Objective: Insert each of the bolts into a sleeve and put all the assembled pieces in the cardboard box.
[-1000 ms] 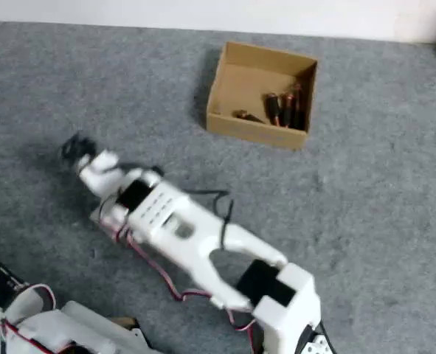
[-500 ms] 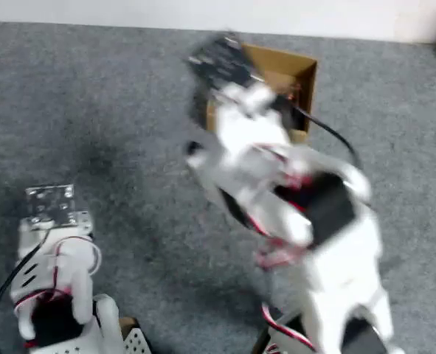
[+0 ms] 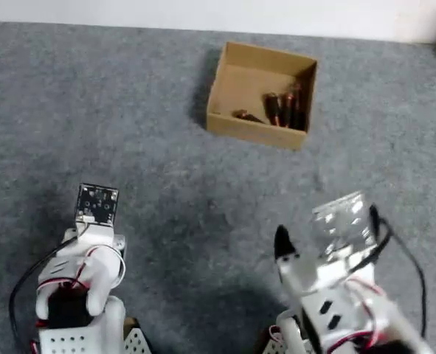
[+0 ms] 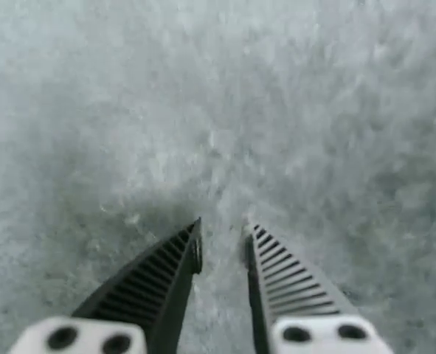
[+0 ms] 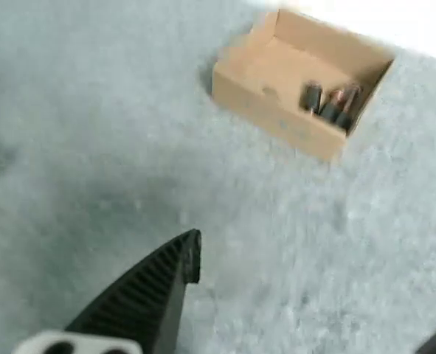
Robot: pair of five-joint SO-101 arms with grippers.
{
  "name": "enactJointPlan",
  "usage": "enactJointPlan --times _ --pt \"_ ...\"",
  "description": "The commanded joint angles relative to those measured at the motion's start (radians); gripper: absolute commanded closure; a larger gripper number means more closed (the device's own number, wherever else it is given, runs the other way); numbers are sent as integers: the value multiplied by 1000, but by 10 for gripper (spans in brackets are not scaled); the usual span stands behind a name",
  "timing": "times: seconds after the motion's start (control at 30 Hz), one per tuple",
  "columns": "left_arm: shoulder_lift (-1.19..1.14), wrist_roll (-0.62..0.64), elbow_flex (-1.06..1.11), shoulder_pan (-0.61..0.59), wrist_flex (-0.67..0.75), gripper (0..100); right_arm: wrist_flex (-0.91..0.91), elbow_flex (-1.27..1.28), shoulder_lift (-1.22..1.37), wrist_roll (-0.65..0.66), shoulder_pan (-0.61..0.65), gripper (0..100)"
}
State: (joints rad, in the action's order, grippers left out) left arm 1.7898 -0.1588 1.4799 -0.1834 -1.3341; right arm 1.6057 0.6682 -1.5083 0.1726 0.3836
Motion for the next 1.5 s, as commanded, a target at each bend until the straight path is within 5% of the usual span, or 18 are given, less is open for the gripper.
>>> enactJointPlan --times 0.0,0.23,0.37,0.53,0.63,0.9,1.13,1.47 --pt "-1 -5 77 16 -6 894 -107 366 -297 49 -67 534" --pt "-1 -5 193 104 -6 893 -216 453 -226 46 -266 535" --pt "-1 -5 217 119 -5 893 -378 740 -211 37 -404 535" --pt "-1 -3 217 119 -5 892 -596 1145 -211 -146 -506 535" --pt "-1 -3 217 119 -5 892 -599 1167 -209 -149 -593 535" --pt "-1 -3 217 119 -5 893 -420 1130 -211 -15 -659 535" --pt "-1 -2 217 119 -5 892 -417 1125 -211 242 -796 535" --pt "5 -2 217 79 -8 893 -412 1124 -211 413 -839 535"
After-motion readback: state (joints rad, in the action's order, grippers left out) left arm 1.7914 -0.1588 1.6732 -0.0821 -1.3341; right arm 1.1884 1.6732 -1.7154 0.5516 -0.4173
